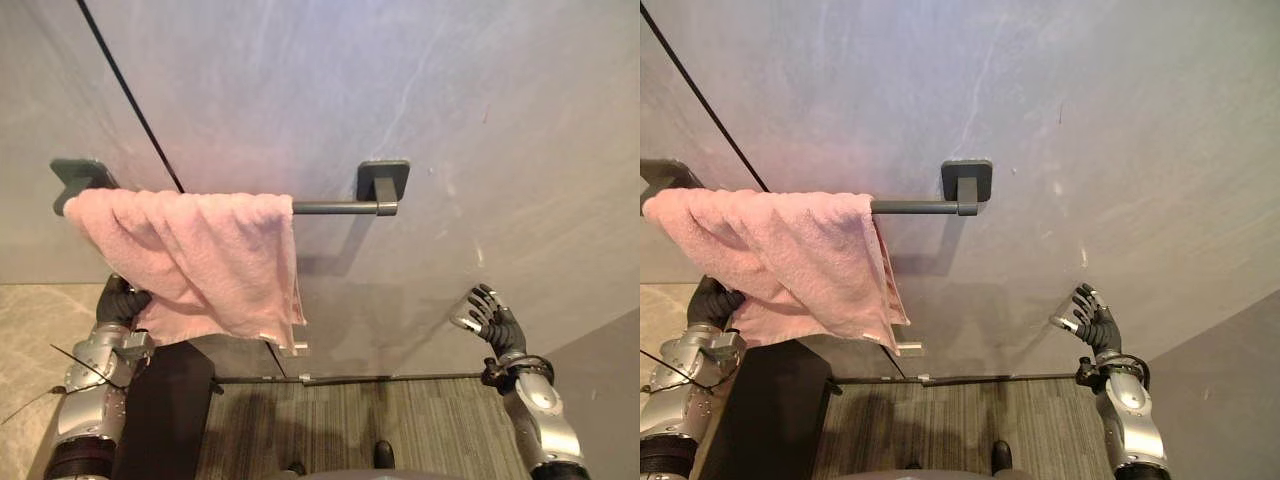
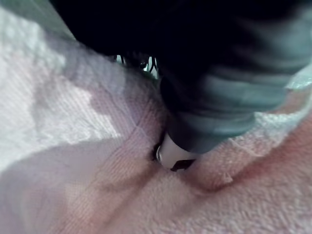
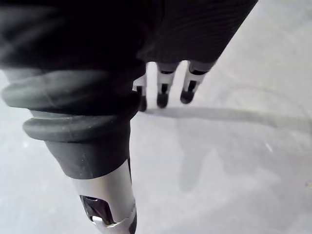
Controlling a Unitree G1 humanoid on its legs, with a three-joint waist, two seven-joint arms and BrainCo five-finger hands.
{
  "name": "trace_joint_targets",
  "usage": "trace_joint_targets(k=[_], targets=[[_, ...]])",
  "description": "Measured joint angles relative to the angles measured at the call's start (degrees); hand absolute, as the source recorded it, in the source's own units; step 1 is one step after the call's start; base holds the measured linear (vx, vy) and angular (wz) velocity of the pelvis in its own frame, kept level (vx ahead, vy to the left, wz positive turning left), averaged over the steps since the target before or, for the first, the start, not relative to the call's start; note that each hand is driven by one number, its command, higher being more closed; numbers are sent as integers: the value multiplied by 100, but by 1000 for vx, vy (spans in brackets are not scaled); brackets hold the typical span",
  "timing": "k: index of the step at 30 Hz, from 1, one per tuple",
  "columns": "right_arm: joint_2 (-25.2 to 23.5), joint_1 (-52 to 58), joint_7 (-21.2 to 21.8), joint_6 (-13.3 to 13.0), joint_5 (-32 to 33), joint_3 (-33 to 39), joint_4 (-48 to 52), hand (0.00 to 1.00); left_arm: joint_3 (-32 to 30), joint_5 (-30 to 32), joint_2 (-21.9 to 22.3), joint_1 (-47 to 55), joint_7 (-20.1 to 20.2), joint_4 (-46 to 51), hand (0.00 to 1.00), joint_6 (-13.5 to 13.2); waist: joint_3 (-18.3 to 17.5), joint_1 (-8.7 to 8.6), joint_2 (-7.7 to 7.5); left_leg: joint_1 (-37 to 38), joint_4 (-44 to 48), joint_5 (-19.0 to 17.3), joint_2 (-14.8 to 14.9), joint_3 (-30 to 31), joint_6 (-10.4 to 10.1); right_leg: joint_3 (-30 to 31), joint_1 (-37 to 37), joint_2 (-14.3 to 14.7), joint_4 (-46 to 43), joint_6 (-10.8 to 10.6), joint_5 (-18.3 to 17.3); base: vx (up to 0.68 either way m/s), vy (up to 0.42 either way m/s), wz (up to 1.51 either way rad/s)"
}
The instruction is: Organize washtable
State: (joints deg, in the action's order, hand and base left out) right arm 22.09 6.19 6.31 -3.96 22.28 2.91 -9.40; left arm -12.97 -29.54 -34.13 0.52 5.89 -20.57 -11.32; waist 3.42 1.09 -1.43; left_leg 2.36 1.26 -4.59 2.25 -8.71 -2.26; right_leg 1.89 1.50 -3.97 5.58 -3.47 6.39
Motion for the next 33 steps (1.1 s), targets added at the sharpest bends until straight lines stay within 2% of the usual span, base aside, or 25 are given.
trace_joint_targets(k=[4, 11, 14, 18, 23, 28, 33], targets=[[710, -415, 323, 48, 502, -880, 833, 0, -44, -9, -109, -16, -2, 29, 100, -1, 45, -7, -112, -100, 107, -21, 51, -83, -28, 47, 92, -2, 20, 34, 82, -90, -26, -11], [1023, -1794, 498, 54, 992, -2104, 853, 0, 173, -15, -159, -314, 32, 30, 100, 2, 53, 23, -121, -256, 199, 5, 111, -79, -74, 53, 211, 24, 22, 116, 176, -82, -29, -2], [1026, -2563, 495, 43, 1166, -2570, 794, 0, 325, -20, -176, -552, 27, 29, 100, 4, 53, 147, -121, -351, 213, 42, 137, -72, -125, 38, 291, 45, 21, 136, 206, -49, -31, 3], [965, -3345, 483, 39, 1376, -3300, 481, 0, 514, -130, -225, -720, 17, 29, 100, 5, 53, 303, -121, -369, 215, 75, 169, -33, -108, -3, 290, 77, 14, 121, 227, -2, -13, 4], [564, -3904, 481, 39, 1423, -3949, -25, 0, 631, -139, -267, -730, -5, 25, 100, 5, 55, 323, -121, -382, 211, 77, 165, 17, -107, -28, 279, 83, 5, 122, 229, 7, -1, 3], [226, -4296, 390, 46, 1413, -4195, -412, 0, 890, -139, -260, -1019, -38, 2, 100, 7, 98, 448, -133, -444, 273, 77, 169, 55, -106, -29, 297, 76, 9, 133, 244, -31, 6, 4], [-101, -4588, 374, 45, 1306, -4221, -570, 0, 890, -140, -256, -1068, -126, 2, 100, 6, 192, 449, -134, -534, 275, 106, 172, 55, -132, -30, 388, 83, 7, 158, 280, -34, -4, 0]])
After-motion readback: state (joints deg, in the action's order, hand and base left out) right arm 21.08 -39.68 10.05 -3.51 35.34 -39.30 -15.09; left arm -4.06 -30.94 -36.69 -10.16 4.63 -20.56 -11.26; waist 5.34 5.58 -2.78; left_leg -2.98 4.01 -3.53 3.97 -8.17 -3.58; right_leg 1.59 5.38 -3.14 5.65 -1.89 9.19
